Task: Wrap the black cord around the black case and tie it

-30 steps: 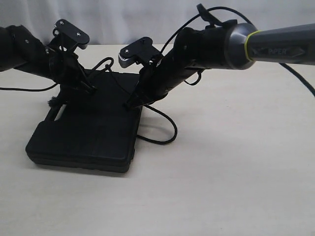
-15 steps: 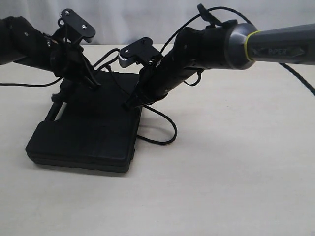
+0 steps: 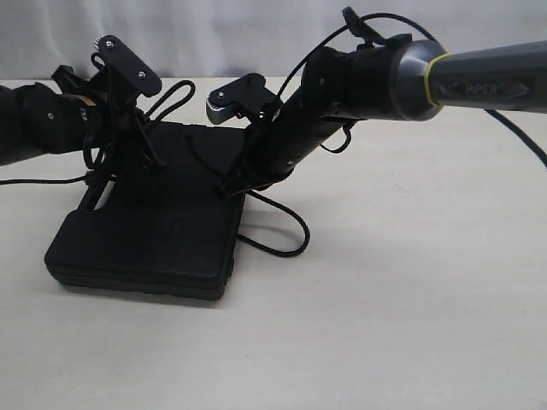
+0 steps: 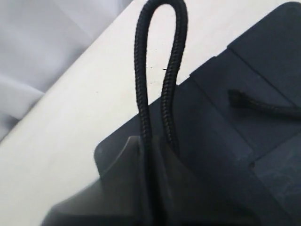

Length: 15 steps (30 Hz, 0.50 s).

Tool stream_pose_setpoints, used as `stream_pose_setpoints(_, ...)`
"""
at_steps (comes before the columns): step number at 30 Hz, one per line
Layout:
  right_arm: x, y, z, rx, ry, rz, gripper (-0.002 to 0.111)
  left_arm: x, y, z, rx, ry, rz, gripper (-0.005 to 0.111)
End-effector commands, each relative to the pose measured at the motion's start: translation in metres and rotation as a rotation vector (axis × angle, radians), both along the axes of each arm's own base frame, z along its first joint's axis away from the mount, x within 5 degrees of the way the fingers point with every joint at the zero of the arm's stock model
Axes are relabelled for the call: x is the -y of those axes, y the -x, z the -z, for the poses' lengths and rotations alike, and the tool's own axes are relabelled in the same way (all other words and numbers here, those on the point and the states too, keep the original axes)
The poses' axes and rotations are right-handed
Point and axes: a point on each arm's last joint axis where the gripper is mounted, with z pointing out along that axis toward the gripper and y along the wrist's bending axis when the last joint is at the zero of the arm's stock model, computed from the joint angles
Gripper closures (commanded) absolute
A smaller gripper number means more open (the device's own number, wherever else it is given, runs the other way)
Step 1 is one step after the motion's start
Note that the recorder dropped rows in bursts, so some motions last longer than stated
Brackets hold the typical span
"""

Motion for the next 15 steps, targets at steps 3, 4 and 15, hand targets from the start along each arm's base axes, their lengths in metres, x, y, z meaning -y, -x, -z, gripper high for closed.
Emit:
stream_pose_setpoints(3, -0.002, 0.001, -0.012, -0.029, -0.007, -0.019, 0.104, -0.012, 0.008, 0.005, 0.126, -0.136, 0.002, 0.107)
stream_pose_setpoints(4, -0.003, 0.0, -0.014, -0.034, -0.008, -0.025, 0.104, -0.013, 0.008, 0.005, 0.137, -0.141, -0.002, 0.107)
stream_pose_setpoints(15, -0.012, 0.002, -0.034, -0.042, -0.162, -0.006, 0.104, -0.012, 0.012, 0.009, 0.097, -0.159, 0.028, 0.107)
